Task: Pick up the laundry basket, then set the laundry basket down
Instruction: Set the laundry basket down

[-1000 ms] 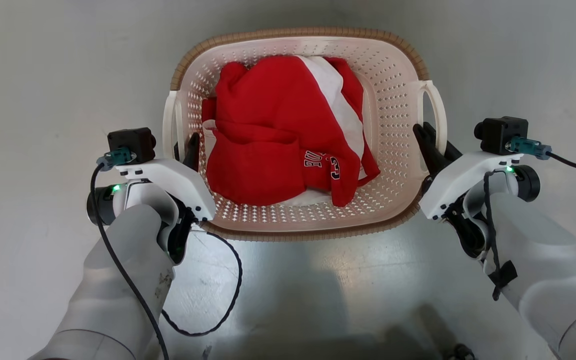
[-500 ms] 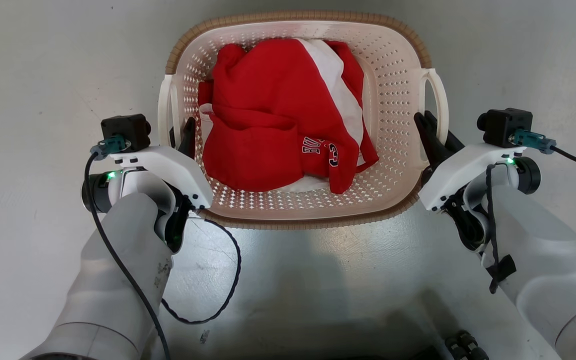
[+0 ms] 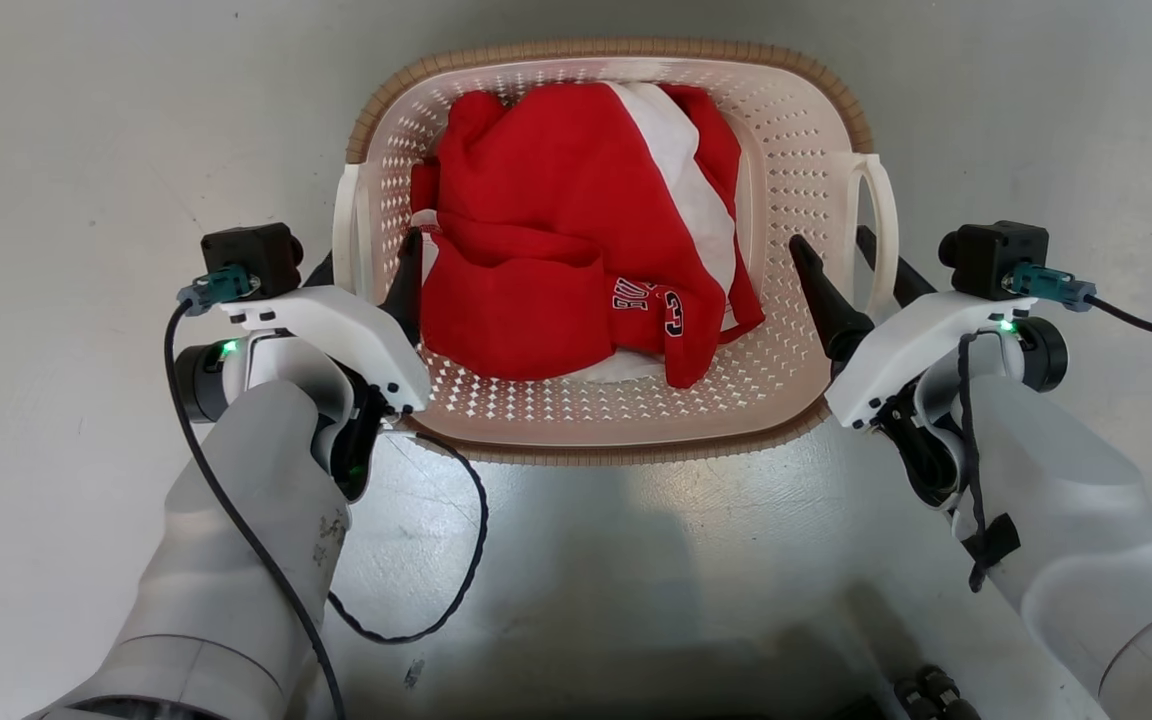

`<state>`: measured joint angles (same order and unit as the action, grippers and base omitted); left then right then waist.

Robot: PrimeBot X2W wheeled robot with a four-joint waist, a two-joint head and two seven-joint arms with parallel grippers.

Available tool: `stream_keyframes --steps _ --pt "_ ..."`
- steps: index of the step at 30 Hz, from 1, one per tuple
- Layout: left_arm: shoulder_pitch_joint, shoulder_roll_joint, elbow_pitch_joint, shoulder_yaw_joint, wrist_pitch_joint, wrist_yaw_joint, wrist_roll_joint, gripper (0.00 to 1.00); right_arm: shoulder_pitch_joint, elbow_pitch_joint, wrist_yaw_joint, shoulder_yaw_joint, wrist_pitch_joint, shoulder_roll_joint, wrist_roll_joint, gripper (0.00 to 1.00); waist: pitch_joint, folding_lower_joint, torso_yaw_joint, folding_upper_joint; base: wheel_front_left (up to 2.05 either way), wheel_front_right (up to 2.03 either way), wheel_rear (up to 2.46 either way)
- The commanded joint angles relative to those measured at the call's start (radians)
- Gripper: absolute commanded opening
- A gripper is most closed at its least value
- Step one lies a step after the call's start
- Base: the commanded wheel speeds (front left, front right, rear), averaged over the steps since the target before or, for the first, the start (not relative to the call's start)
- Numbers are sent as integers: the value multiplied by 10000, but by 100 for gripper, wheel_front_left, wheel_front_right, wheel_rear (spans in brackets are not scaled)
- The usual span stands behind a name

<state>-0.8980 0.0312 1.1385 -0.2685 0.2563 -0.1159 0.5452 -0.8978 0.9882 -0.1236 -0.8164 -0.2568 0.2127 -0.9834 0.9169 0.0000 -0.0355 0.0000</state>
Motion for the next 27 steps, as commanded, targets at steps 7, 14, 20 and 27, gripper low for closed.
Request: stream_keyframes --steps 7,14,20,27 --pt "181 193 -10 148 55 -6 -152 100 569 310 -71 -169 -49 -129 316 100 -151 0 -48 0 0 0 0" --pt "387 192 -173 181 55 379 -839 100 613 500 -71 267 -49 -89 573 100 -618 0 -84 0 0 0 0" --pt "792 204 -217 700 55 610 -985 100 882 674 -71 799 -49 -205 951 100 -1370 0 -187 0 0 0 0" --pt "1436 325 -623 1103 55 521 -1295 100 1205 667 -71 1044 -49 -299 1260 100 -2331 0 -405 0 0 0 0"
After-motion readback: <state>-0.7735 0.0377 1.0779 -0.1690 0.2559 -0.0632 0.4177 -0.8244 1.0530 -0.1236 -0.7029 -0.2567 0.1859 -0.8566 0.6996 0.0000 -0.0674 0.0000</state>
